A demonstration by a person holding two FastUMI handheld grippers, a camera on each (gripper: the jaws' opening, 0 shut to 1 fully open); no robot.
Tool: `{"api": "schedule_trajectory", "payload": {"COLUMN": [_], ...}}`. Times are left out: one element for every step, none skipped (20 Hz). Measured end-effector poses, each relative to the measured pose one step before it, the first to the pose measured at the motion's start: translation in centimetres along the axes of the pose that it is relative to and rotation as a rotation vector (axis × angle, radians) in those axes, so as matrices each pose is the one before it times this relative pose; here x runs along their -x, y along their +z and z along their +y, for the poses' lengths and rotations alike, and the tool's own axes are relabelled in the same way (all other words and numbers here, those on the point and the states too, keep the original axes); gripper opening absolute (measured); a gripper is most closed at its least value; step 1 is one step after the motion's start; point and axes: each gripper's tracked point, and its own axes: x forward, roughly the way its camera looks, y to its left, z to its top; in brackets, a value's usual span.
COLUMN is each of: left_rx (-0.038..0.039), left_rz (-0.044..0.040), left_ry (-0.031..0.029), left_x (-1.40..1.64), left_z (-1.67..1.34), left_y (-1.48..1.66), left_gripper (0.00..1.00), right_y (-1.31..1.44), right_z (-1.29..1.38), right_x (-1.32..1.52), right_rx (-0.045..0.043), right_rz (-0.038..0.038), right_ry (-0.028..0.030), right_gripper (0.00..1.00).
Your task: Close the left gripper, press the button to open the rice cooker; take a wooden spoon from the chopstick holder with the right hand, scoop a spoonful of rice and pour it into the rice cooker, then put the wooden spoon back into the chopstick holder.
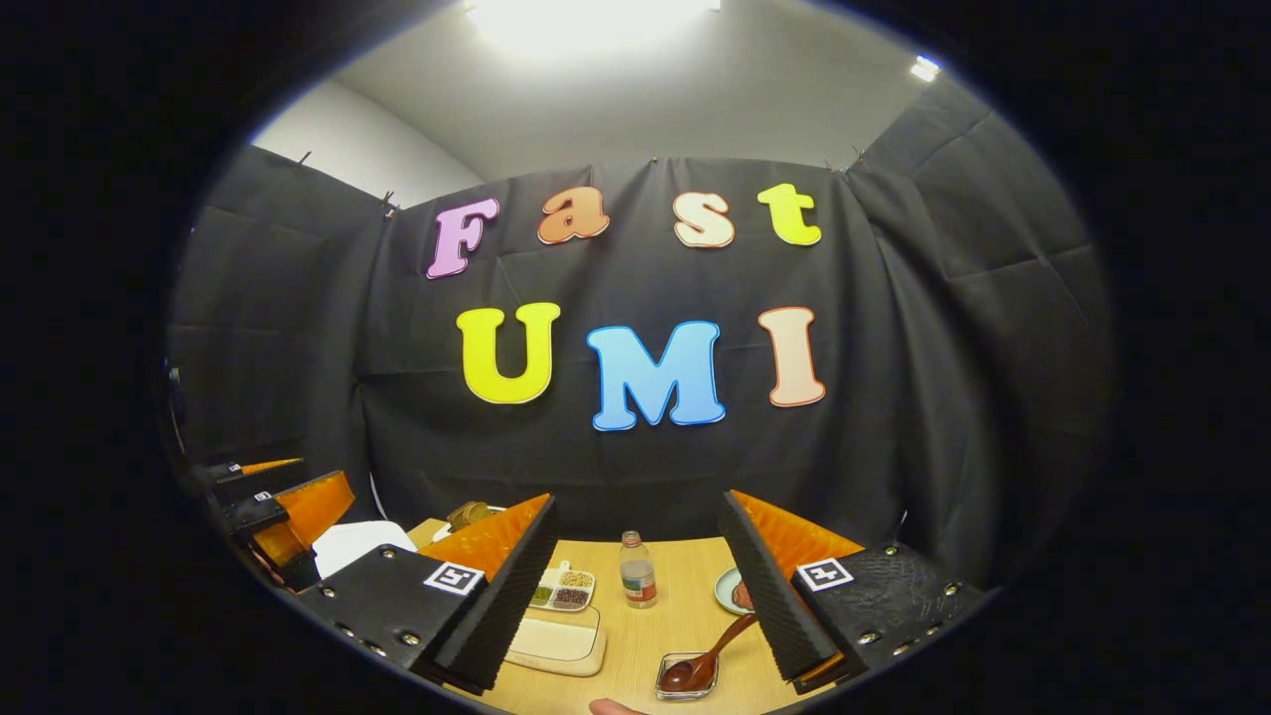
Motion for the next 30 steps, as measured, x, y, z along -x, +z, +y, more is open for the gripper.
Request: {"api": "schedule_trajectory", "payload": {"left_rx": [-0.00598, -0.00141, 0.00675, 0.01172, 0.00836, 0.00619, 0.00211, -0.00216, -0.00938, -0.0113, -0.00112, 0.0173, 0.03171, 0.03015, 0.01366, -0.00197, -0.00929, -0.00711, -0.00133, -0.00049, -0.00803, -0.0063, -0.00395, 0.01051, 0.01611, 0.00465, -0.00267, 0.01319, 0.0125, 0.02706], "left_rz": [0.02029, 0.02462, 0.02704, 0.03275, 0.04057, 0.04053, 0.03124, 0.02422, 0.02202, 0.02027, 0.01791, 0.02139, 0.02555, 0.03943, 0.02966, 0.01141, 0.01036, 0.01996, 0.02562, 0.03224, 0.02972, 0.027, 0.01604, 0.01203, 0.01475, 0.01873, 0.02563, 0.02663, -0.03251, 0.02985], "left_ry": [0.00117, 0.00163, 0.00406, 0.00371, 0.01852, 0.00932, 0.00838, 0.00647, 0.00981, 0.00913, -0.00138, -0.00887, -0.02308, -0.02903, -0.00183, 0.01403, 0.01483, 0.01522, -0.00045, 0.00649, 0.01406, 0.01646, 0.02091, 0.00487, -0.00631, 0.00017, 0.0022, 0.00291, -0.00096, -0.00773], "left_x": [-0.277, -0.426, -0.704, -0.106, -1.242, -0.75, -0.564, -0.742, -0.849, -0.554, -0.589, -0.771, -0.89, -0.782, -0.925, -0.723, -0.924, -0.896, -0.988, -1.107, -1.233, -0.758, -0.728, -0.352, -0.386, -0.148, -0.428, 0.068, -0.122, -0.059], "left_z": [0.513, 0.831, 0.936, 1.171, 1.382, 1.424, 1.515, 1.473, 1.372, 1.143, 0.836, 0.479, 0.248, 0.099, 0.584, 0.891, 1.019, 0.75, 0.337, 0.563, 0.648, 0.63, 0.762, 0.479, 0.12, 0.122, 0.241, 0.159, 0.157, -0.01], "left_y": [-0.742, -0.905, -0.933, -1.027, -1.612, -0.758, -0.8, -0.826, -0.691, -0.644, -0.699, -0.998, -1.135, -1.157, -0.882, -0.152, -0.241, -0.547, -0.549, -0.887, -0.763, -0.751, -0.393, -0.454, -0.584, -0.746, -0.85, -0.808, 0.796, -0.513], "left_gripper": [0.67, 0.53, 0.38, 0.23, 0.09, 0.08, 0.08, 0.08, 0.08, 0.08, 0.1, 0.09, 0.08, 0.09, 0.09, 0.09, 0.08, 0.08, 0.08, 0.09, 0.09, 0.08, 0.07, 0.08, 0.11, 0.08, 0.09, 0.09, 0.12, 0.08], "right_y": [-0.037, -0.128, -0.174, -0.239, -0.256, -0.174, -0.157, -0.14, -0.324, -0.389, -0.261, -0.3, -0.266, -0.287, -0.049, 0.017, -0.051, -0.056, -0.104, -0.096, -0.087, -0.066, -0.016, 0.097, 0.009, -0.028, -0.168, -0.13, -0.132, -0.127], "right_z": [0.055, 0.066, 0.135, 0.082, 0.086, 0.084, -0.078, 0.018, 0.022, -0.039, -0.075, 0.05, 0.037, 0.181, 0.252, 0.236, -0.012, 0.072, 0.041, -0.062, -0.109, -0.093, -0.166, -0.239, -0.272, -0.253, -0.149, -0.147, -0.149, -0.058], "right_x": [-0.127, -0.226, -0.178, -0.021, -0.121, 0.005, -0.182, -0.091, -0.18, -0.092, -0.081, -0.162, -0.173, 0.033, 0.035, -0.027, -0.001, -0.074, -0.003, 0.005, -0.062, -0.099, -0.058, -0.122, -0.033, -0.051, -0.104, -0.138, -0.216, 0.055], "right_rx": [0.00672, 0.00893, 0.00823, 0.0069, 0.00445, 0.00407, 0.00333, 0.00271, 0.00184, 0.00097, 0.00042, -0.00119, -0.00174, -0.00254, -0.00053, 0.0037, 0.00576, 0.00358, 0.00212, 0.00242, 0.00162, 0.00079, 0.00104, 0.00046, -0.00072, -0.00194, -0.00122, -0.00137, -0.00178, -0.00374], "right_rz": [-0.00019, -0.00087, 0.00245, 0.0048, 0.00471, 0.00324, 0.00166, 0.00314, 0.00564, 0.00619, 0.00653, 0.00727, 0.00859, 0.00488, 0.0001, -0.00274, -0.00282, -0.00075, 0.00059, 0.00154, 0.00324, 0.00136, 0.00019, -0.00055, -0.00054, 0.00039, 0.0044, 0.00552, 0.00487, 0.00207], "right_ry": [0.00158, 0.00291, 0.00253, 0.00233, 0.00304, 0.0007, -0.00147, -0.0008, -0.00131, -0.00209, -0.00387, -0.00372, -0.00112, 0.00296, 0.00822, 0.00505, 0.00223, 0.0035, 0.00161, -0.00212, -0.00234, -0.00387, -0.0062, -0.00793, -0.00824, -0.00705, -0.00582, -0.00474, -0.00431, -0.00309], "right_gripper": [0.99, 0.99, 0.99, 0.99, 0.99, 0.99, 0.99, 0.99, 0.99, 0.99, 0.99, 0.99, 0.99, 0.99, 0.99, 0.99, 0.99, 0.99, 0.99, 0.99, 0.99, 0.96, 0.96, 0.96, 0.99, 0.96, 0.96, 0.96, 0.96, 0.99]}}
